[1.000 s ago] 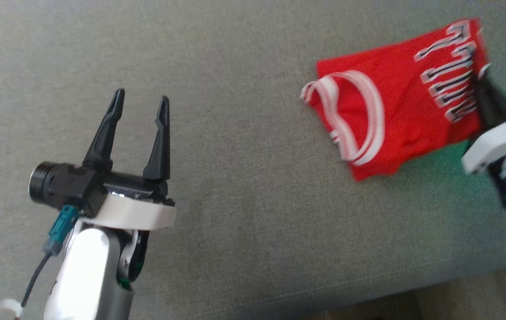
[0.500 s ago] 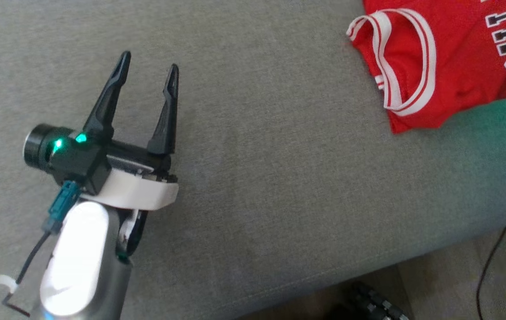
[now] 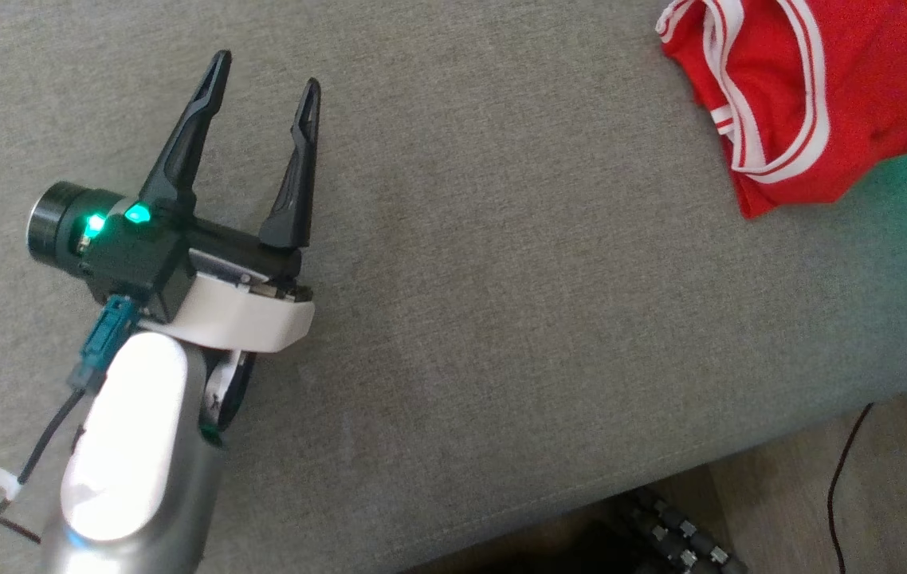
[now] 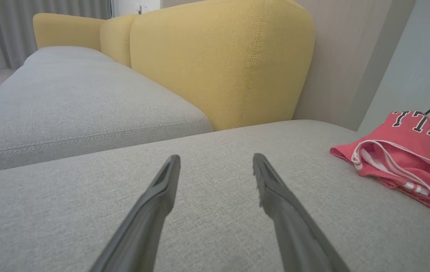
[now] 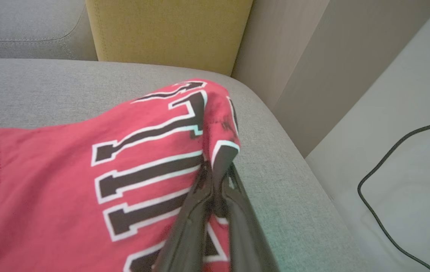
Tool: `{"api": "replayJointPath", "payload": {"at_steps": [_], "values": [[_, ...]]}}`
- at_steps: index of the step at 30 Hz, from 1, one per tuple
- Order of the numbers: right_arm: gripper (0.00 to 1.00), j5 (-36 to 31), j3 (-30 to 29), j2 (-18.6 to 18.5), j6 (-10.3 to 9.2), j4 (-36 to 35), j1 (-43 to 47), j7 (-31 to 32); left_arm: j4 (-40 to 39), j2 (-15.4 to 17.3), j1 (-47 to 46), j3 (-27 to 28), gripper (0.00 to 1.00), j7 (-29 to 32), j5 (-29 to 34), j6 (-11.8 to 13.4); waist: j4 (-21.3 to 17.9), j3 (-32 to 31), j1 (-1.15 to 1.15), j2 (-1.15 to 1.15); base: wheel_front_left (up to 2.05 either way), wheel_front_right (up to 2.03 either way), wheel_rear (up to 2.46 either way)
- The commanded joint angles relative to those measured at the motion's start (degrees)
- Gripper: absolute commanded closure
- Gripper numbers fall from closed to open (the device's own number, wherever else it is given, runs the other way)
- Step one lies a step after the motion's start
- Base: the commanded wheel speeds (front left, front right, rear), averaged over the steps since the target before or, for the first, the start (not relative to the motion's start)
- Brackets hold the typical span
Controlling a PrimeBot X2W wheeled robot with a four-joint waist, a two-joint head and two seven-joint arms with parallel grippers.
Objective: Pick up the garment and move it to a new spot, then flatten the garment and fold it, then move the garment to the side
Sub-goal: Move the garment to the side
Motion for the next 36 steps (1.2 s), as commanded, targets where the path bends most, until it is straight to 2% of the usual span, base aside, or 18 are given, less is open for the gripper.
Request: {"api": "replayJointPath", "payload": {"at_steps": [1,2,3,4,5,7,8,12,16,25,32,36], "values": [[0.94,0.3,-0.2,-0.8,-0.05,-0.1,-0.5,-1.0,-1.7,1.1,-1.1,1.3,0.00,-0.3,0.5,-0.3,0.3,0.1,-0.01,0.00,0.00,0.00,0.00],[0.80,0.2,-0.5,-0.7,-0.05,0.8,-0.9,-1.3,-1.6,1.3,-1.0,1.3,0.00,-0.3,0.5,-0.2,0.4,0.0,-0.01,0.00,0.00,0.00,0.00],[0.76,0.3,-0.8,-0.6,-0.05,1.8,-1.2,-1.6,-1.6,1.4,-1.0,1.4,0.00,-0.3,0.5,-0.2,0.5,0.0,-0.01,0.00,0.00,0.00,0.00],[0.65,0.4,-1.2,-0.4,-0.05,2.7,-1.5,-1.8,-1.5,1.6,-0.9,1.4,0.00,-0.3,0.4,-0.2,0.6,-0.1,-0.01,0.00,0.00,0.00,0.00],[0.47,0.3,-1.3,-0.3,-0.05,3.7,-1.6,-2.0,-1.4,1.7,-0.7,1.5,0.00,-0.3,0.3,-0.2,0.7,-0.4,-0.01,0.00,0.00,0.00,0.00],[0.18,0.4,-1.5,0.2,-0.05,4.9,-1.8,-2.7,-1.3,1.8,-0.3,1.6,0.00,-0.3,0.1,-0.1,0.8,-1.1,-0.01,0.00,0.00,0.00,0.00],[0.00,0.4,-1.5,0.5,-0.05,5.6,-1.7,-2.9,-1.2,1.8,0.0,1.7,0.00,-0.3,0.0,0.0,0.8,-1.6,-0.01,0.00,0.00,0.00,0.00],[0.00,0.0,-2.0,1.3,-0.05,6.4,-0.3,-4.4,-0.9,1.7,1.5,1.9,0.00,-0.3,-0.5,0.5,1.1,-4.3,-0.01,0.00,0.00,0.00,0.00],[0.00,-0.4,-2.0,2.7,-0.05,2.9,3.1,-6.3,-0.5,1.4,3.7,2.4,0.00,-0.3,-1.2,1.2,1.7,-7.9,-0.01,0.00,0.00,0.00,0.00],[0.00,-4.1,-3.2,10.2,-0.05,-15.8,17.2,-6.9,0.1,1.0,11.0,4.4,0.00,-0.3,-2.9,3.4,4.4,-15.6,-0.01,0.00,0.00,0.00,0.00],[0.00,-9.4,-2.9,18.6,-0.05,-32.6,28.9,-1.1,0.1,1.1,15.2,5.1,0.00,-0.3,-3.7,4.5,8.8,-20.7,-0.01,0.00,0.00,0.00,0.00],[0.00,-10.2,-2.6,20.5,-0.05,-38.2,33.7,1.6,0.2,1.1,17.1,5.5,0.00,-0.3,-4.0,5.4,11.1,-23.0,-0.01,0.00,0.00,0.00,0.00]]}}
